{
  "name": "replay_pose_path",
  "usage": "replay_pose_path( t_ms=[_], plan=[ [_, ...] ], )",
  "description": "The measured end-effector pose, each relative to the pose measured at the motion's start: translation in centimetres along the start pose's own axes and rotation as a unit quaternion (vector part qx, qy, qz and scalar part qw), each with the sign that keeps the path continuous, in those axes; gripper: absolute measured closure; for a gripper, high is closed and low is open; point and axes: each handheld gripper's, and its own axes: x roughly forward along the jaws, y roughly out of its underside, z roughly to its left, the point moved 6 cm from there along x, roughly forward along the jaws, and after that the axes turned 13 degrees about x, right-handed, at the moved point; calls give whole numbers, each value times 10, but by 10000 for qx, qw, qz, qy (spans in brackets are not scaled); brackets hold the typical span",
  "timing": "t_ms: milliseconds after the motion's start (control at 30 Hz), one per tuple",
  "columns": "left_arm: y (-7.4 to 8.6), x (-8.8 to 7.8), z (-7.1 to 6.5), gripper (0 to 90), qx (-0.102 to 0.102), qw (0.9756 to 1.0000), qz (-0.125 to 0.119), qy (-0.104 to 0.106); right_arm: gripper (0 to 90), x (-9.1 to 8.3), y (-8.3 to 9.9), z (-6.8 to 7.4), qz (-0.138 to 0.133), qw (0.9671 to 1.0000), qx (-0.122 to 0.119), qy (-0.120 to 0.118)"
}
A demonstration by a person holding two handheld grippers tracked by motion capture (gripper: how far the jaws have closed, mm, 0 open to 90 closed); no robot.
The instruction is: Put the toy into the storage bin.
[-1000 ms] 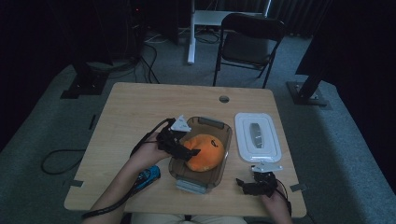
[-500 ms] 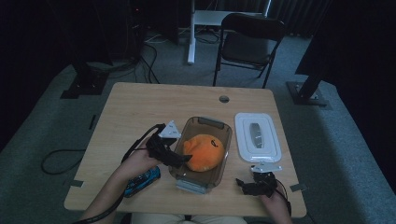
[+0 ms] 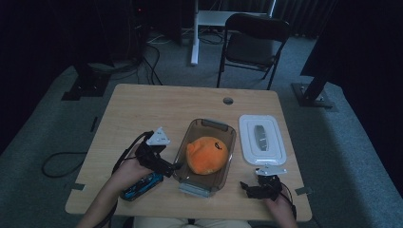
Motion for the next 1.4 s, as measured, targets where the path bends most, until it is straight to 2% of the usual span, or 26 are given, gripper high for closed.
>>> replay_pose_path(
  t_ms=[67, 233, 433, 500, 767, 933, 1133, 1167, 1200, 1400],
  plan=[
    [3, -1, 1, 12, -46, 9999, -17, -92, 139, 0, 0, 0, -3, 10000, 2, 1],
    [10, -7, 1, 12, -70, 9999, -93, -120, 139, 0, 0, 0, -3, 10000, 6, 4],
    [26, -12, -3, 12, -165, 9998, -75, -113, 139, 0, 0, 0, -2, 10000, 6, 4],
    [32, -13, -2, 12, -135, 9997, -48, -201, 136, 0, 0, 0, 1, 10000, 10, 3],
    [53, -16, 1, 12, -362, 9989, -138, -281, 135, 0, 0, -1, -10, 10000, 64, 71],
    [70, -17, 1, 13, -416, 9985, 44, -354, 135, 0, 0, -1, -9, 9999, 74, 71],
    [95, -20, -1, 13, -521, 9980, 186, -308, 133, 0, 0, -1, -17, 9999, 69, 79],
    [95, -20, -1, 14, -521, 9980, 186, -308, 133, 0, 0, -1, -17, 9999, 69, 79],
    [103, -21, -3, 14, -537, 9977, 262, -310, 132, 0, 0, -1, -16, 9999, 71, 90],
    [124, -22, -8, 15, -569, 9971, 436, -265, 131, 0, 0, -1, -16, 9999, 64, 90]
  ],
)
